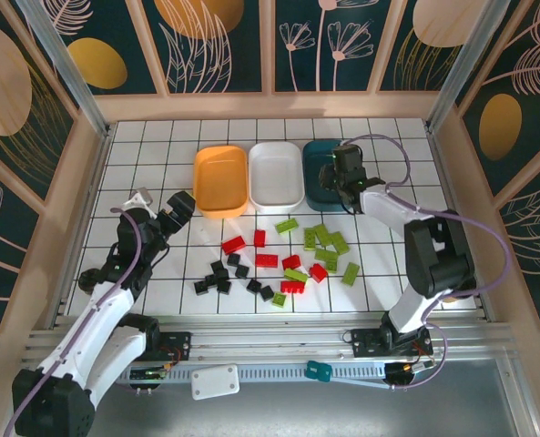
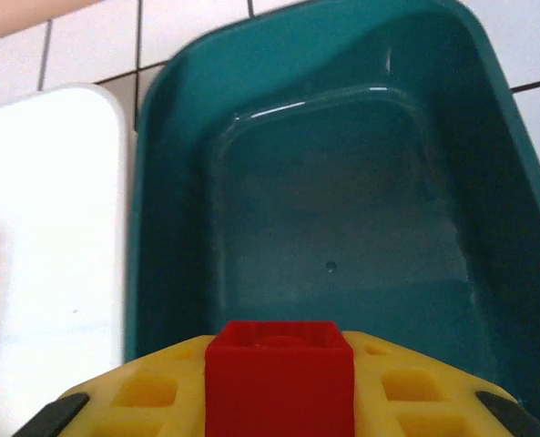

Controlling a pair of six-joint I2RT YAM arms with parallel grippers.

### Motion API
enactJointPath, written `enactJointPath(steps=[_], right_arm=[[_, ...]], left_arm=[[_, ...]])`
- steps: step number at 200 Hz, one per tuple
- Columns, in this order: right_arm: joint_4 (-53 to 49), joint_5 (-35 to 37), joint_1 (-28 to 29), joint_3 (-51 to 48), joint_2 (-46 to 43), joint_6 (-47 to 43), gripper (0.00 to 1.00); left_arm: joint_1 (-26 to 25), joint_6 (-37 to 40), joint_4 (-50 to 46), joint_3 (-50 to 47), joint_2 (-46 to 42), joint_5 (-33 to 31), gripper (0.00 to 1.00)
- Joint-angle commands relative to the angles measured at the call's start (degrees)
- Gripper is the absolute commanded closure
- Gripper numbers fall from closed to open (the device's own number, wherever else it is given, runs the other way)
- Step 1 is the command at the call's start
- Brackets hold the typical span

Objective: Sort the legos into containers by color
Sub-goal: Place the lego in the container, then pick up the lego from the center of the table.

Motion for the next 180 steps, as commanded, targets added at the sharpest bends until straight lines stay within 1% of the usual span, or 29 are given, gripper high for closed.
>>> enactJointPath(steps=[1, 13, 30, 40, 64, 81, 88, 102, 125, 137, 144, 153, 166, 180], right_arm=[[-0.12, -1.70, -0.64, 3.13, 2.99, 0.05, 0.71], [-0.30, -2.46, -0.69, 3.95, 4.66, 0.54, 0.65], [-0.61, -3.60, -0.63, 4.85, 5.79, 1.13, 0.48], [-0.61, -4.00, -0.70, 4.95, 5.63, 1.31, 0.42], [-0.42, -3.95, -0.67, 4.12, 3.03, 1.27, 0.37], [-0.33, -3.78, -0.45, 2.29, -0.12, 1.39, 0.36], [0.10, -3.77, -0.08, 1.01, -1.78, 1.48, 0.36], [1.37, -3.65, 1.04, -2.26, -5.36, 1.99, 0.35], [3.88, -3.08, 3.23, -8.69, -10.59, 3.34, 0.35], [5.11, -2.57, 4.25, -11.97, -12.96, 4.04, 0.35], [5.56, -2.32, 4.51, -13.31, -13.99, 4.44, 0.35], [6.04, -2.19, 4.76, -15.18, -15.14, 5.18, 0.35], [6.74, -2.36, 4.83, -17.31, -16.59, 5.94, 0.35], [6.86, -2.38, 4.99, -18.77, -17.76, 6.27, 0.35]], left_arm=[[-0.12, 1.93, -3.54, 2.23, 2.87, 4.13, 0.02], [-0.12, 2.93, -4.28, 2.73, 4.96, 5.19, 0.03], [-0.14, 4.38, -4.74, 3.08, 7.60, 6.97, 0.05], [-0.17, 4.96, -4.65, 2.97, 8.50, 7.51, 0.06], [-0.47, 6.11, -5.06, 2.84, 9.02, 7.69, 0.13], [-2.08, 6.89, -6.15, 3.20, 9.11, 6.06, 0.14], [-3.45, 7.46, -6.89, 3.76, 9.28, 4.45, 0.14], [-8.59, 9.06, -9.55, 5.66, 10.88, -0.91, 0.13], [-16.47, 11.15, -13.10, 9.10, 16.60, -9.11, 0.11], [-19.54, 12.40, -13.19, 10.55, 20.50, -11.08, 0.10], [-21.60, 13.29, -12.97, 11.70, 22.60, -12.20, 0.05], [-24.71, 14.73, -12.59, 13.67, 25.42, -14.40, 0.02], [-28.48, 16.66, -12.17, 16.89, 29.76, -16.88, 0.02], [-31.26, 17.88, -11.52, 19.87, 34.51, -18.34, 0.05]])
